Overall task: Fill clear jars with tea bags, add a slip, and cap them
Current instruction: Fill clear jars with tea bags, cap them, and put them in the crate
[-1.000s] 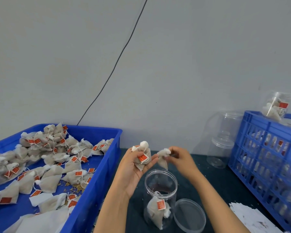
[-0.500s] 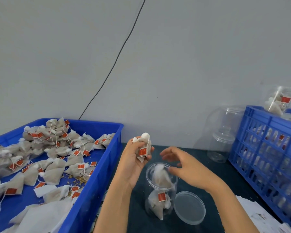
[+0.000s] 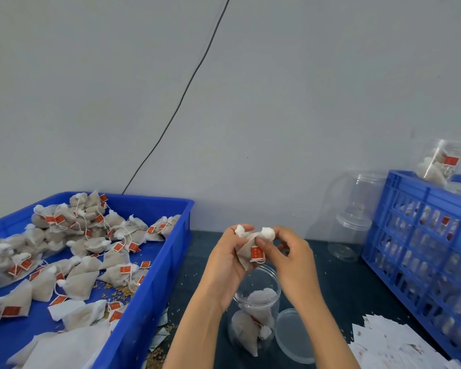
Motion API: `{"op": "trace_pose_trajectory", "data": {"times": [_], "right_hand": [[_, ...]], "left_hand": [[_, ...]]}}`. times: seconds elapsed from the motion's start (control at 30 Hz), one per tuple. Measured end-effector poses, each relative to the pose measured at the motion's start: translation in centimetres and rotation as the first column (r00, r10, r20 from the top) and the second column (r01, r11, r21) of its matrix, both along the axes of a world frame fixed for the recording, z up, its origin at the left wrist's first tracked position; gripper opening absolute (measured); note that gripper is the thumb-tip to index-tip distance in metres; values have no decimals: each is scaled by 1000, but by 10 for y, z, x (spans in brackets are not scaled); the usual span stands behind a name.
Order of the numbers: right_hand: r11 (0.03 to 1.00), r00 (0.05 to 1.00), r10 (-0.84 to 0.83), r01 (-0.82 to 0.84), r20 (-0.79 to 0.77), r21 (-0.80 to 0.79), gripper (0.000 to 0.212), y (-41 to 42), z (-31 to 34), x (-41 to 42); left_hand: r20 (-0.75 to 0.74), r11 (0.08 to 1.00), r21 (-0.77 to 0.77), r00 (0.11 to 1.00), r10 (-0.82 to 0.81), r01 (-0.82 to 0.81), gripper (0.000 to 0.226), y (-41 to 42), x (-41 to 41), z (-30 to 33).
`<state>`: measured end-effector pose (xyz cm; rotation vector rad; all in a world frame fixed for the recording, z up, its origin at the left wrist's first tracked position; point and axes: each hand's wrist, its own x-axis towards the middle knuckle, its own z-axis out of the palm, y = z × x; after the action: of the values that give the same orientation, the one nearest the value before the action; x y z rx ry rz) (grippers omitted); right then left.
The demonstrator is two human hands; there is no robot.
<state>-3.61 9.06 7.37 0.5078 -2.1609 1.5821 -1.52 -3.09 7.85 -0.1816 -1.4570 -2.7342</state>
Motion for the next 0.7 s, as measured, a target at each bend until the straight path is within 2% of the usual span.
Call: {"op": "trace_pose_trajectory", "data": {"times": [0.13, 0.2, 0.27, 0.4, 0.53, 0.6, 0.7], "right_hand": [[995, 999, -7, 4, -38, -96, 6, 5, 6, 2], [997, 1000, 1, -2, -13, -71, 6, 11, 7, 1], [997, 999, 30, -32, 32, 76, 6, 15, 6, 0], [932, 997, 33, -53, 63, 359, 8, 17, 3, 3], [789, 985, 55, -142, 162, 597, 17, 18, 3, 3], [797, 990, 66, -127, 124, 591, 20, 18, 5, 5], [912, 998, 57, -66, 35, 405, 22, 17, 9, 7]], "left_hand": [[-17, 982, -103, 988, 156, -157, 17, -6, -1, -1], [-24, 965, -131, 974, 225, -226, 17, -11, -2, 0], [-50, 956, -156, 969, 242, -247, 17, -17, -2, -1], [-97, 933, -239, 963, 252, -268, 18, -21, -1, -2], [-110, 867, -386, 949, 295, -314, 18, -17, -3, -4], [-103, 852, -416, 947, 304, -319, 16, -13, -2, -4], [-78, 843, -442, 950, 304, -306, 12, -9, -3, -5]]}}
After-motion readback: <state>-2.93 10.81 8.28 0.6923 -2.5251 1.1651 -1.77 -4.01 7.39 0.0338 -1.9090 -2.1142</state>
